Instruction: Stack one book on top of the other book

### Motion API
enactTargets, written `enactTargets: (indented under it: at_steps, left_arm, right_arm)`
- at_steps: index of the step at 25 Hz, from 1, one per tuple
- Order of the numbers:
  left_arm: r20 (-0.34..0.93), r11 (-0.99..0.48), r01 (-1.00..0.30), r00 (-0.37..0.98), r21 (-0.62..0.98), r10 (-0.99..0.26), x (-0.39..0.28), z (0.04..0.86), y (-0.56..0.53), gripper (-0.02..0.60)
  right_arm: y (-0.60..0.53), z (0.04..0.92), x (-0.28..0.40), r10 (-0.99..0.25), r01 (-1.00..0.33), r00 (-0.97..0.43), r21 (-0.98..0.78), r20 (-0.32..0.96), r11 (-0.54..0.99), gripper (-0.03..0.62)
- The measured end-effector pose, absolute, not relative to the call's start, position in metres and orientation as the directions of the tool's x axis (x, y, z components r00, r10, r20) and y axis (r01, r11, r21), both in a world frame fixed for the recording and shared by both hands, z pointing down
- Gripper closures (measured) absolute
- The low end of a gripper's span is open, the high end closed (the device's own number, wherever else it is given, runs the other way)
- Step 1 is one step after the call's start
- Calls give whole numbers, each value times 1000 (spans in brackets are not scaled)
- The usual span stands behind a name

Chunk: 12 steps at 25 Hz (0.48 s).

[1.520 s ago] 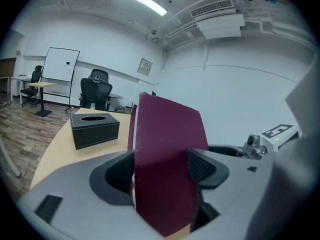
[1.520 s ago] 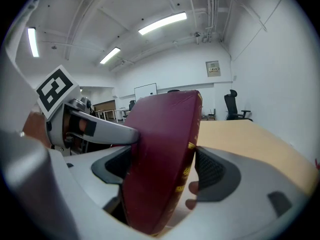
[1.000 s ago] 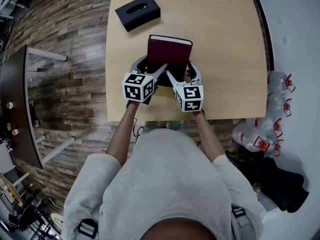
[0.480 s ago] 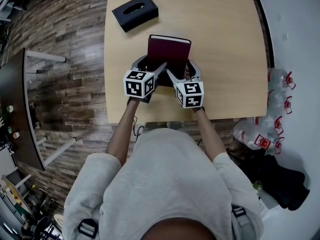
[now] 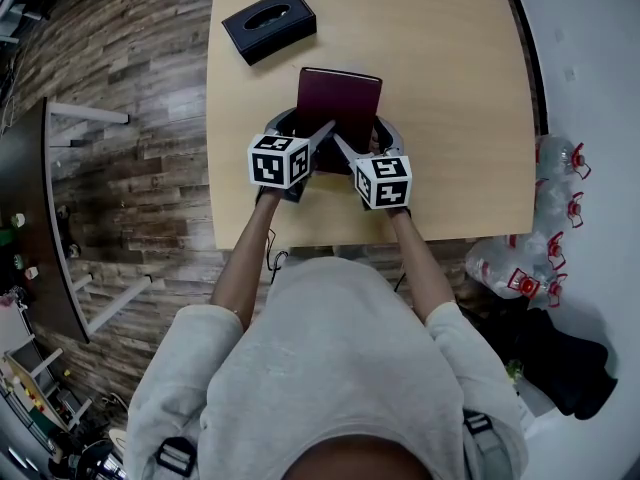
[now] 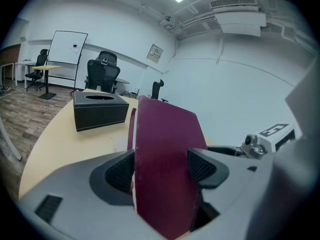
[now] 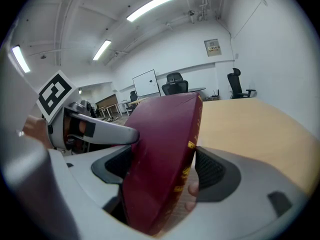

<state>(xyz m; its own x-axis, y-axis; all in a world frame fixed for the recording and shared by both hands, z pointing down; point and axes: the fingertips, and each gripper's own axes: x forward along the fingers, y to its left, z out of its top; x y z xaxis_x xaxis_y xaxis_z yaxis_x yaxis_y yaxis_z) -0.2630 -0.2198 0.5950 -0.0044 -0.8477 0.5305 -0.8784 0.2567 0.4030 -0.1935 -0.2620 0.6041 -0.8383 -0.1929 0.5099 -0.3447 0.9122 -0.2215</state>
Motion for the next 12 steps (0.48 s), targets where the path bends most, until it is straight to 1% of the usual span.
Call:
enactTargets:
  at_steps: [12]
  left_arm:
    - [554, 295, -834, 15, 466, -832, -271, 614, -232, 239]
  right_arm:
    - [-273, 622, -201, -154, -370, -817, -300, 556, 879, 195]
